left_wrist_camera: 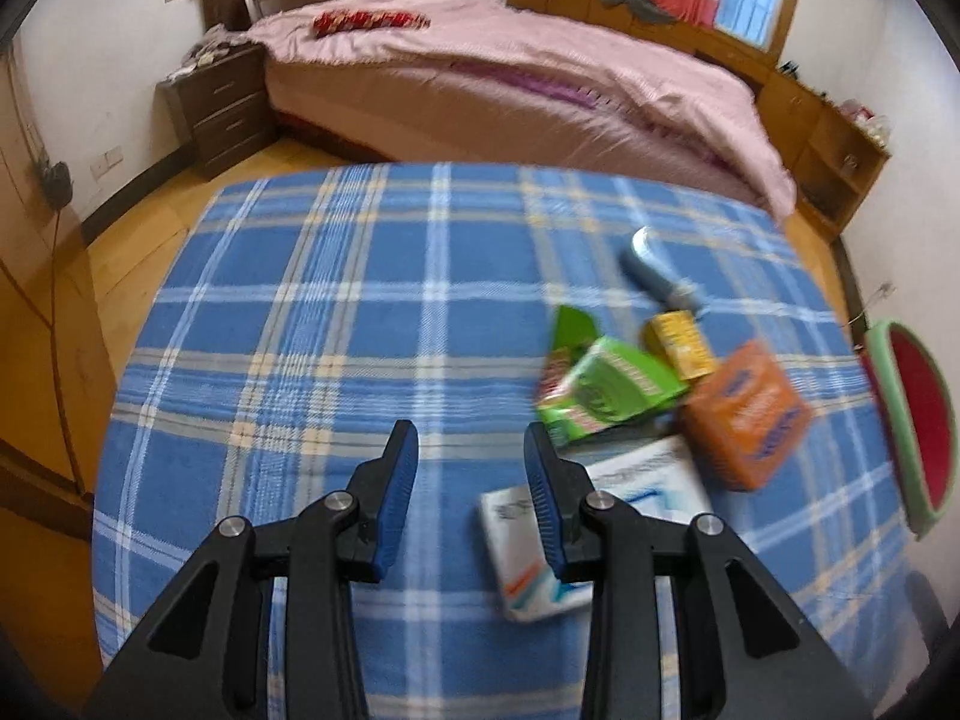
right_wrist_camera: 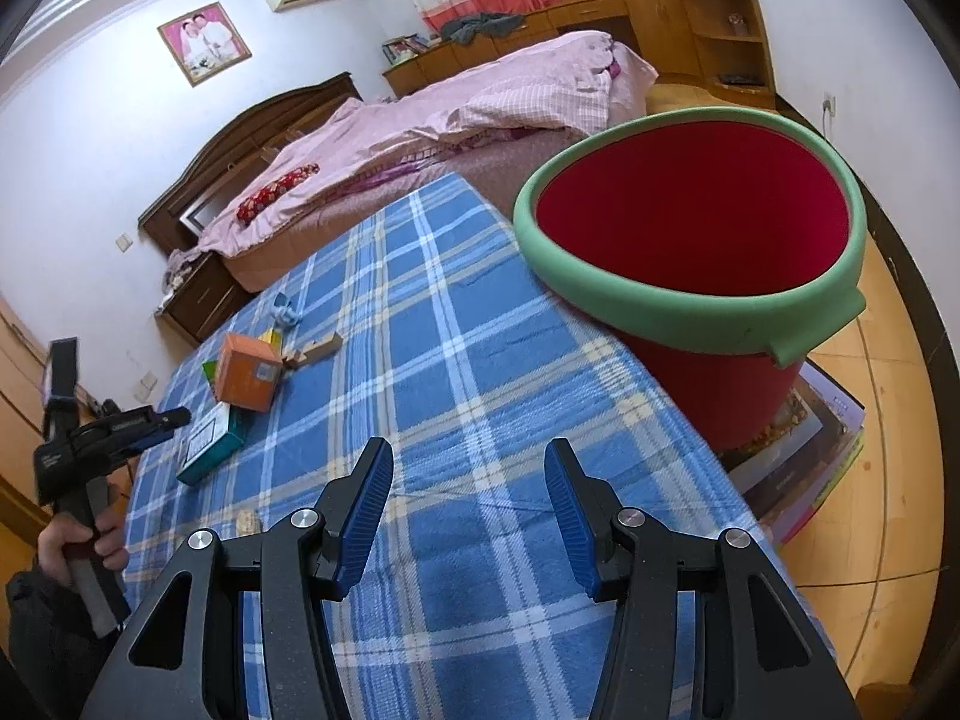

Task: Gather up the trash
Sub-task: 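Move both open tools back over the remaining trash on the bed, then grasp the white medicine box with the left tool and lift it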

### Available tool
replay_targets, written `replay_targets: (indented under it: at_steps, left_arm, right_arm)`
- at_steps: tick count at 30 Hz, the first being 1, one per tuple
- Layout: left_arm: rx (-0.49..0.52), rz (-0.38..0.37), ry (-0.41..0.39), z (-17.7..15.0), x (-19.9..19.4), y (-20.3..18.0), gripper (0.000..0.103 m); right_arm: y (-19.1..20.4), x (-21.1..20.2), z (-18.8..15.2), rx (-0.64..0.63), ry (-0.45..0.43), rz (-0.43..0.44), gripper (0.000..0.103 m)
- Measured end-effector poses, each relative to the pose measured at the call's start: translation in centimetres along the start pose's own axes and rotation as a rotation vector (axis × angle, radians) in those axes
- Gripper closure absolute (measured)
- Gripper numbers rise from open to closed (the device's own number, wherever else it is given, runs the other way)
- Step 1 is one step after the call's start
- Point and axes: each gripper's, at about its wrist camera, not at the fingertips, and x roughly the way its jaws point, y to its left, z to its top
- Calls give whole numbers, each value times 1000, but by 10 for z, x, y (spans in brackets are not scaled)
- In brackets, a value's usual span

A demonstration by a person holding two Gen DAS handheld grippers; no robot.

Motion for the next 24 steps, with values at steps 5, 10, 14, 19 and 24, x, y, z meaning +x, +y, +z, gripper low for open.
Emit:
replay_targets:
  at_steps: [5, 10, 14, 19, 24]
  left_arm:
    - [2, 45, 23, -11, 8, 12, 66]
    - [11, 35, 24, -31, -3, 17, 66]
    - [39, 11, 32, -49, -15, 8, 66]
    - [50, -40, 43, -62, -26, -2, 66]
    - [23, -56, 21, -64, -40, -8, 63]
  right_arm:
    - [6, 1, -2, -15, 5, 0, 49]
    - [7, 1, -4, -17, 7, 8, 49]
    - [8, 3, -5, -15, 12, 14, 49]
    - [7, 0, -8, -18, 9, 18, 49]
    - [3, 1, -9, -5, 11, 16, 49]
